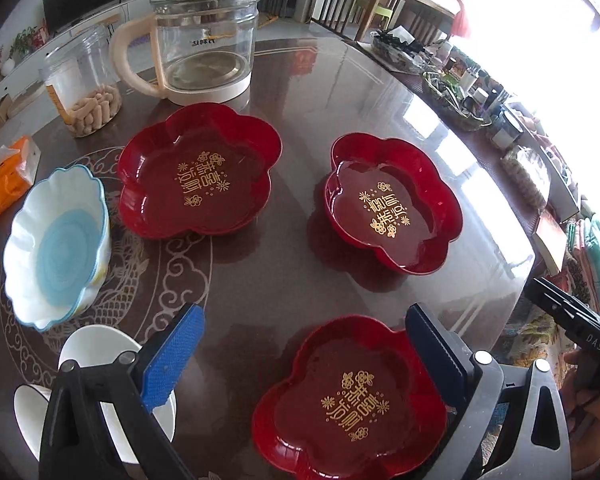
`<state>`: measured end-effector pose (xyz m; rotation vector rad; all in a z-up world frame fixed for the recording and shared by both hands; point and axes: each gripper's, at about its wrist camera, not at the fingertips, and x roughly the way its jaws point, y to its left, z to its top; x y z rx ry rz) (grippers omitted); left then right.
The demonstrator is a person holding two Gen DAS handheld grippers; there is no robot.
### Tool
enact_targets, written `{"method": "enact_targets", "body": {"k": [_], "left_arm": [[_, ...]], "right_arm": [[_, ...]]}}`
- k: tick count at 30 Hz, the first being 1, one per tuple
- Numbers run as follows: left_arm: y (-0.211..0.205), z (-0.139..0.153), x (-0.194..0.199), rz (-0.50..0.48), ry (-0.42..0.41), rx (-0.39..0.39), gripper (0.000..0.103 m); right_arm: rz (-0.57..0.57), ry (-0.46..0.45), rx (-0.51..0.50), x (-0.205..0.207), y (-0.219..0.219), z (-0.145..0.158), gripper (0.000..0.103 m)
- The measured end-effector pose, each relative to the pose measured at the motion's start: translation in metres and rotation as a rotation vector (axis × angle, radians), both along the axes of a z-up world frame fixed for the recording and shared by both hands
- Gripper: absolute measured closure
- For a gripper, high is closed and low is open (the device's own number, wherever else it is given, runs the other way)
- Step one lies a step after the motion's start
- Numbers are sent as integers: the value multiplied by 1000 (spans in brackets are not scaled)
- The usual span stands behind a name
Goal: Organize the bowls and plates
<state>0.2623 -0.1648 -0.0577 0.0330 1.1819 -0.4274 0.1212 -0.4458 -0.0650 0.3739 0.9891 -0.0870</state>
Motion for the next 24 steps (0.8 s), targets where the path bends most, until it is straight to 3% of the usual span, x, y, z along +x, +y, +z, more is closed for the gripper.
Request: {"method": "enact_targets", "body": {"k": [5,9,14,18,19,21,24], "left_arm": [[-30,-23,43,8,35,58,4],[-48,-43,65,23,58,81,5],[-63,-61,81,30,74,94,15],[-67,-75,86,37,106,108,33],[-68,-78,87,41,118,105,42],[-69,-85,86,32,153,94,58],[-77,-88,81,-10,157,77,82]], "right_arm": [[38,89,60,63,-20,-15,25],[99,130,-17,109,-18,-26,25],[138,177,-55,153,-20,-43,27],[183,209,-84,168,-16,-56,30],[190,219,-88,171,-15,-60,34],[203,240,-71,175,-15,-68,67],[207,247,-65,176,-13,-74,83]]}}
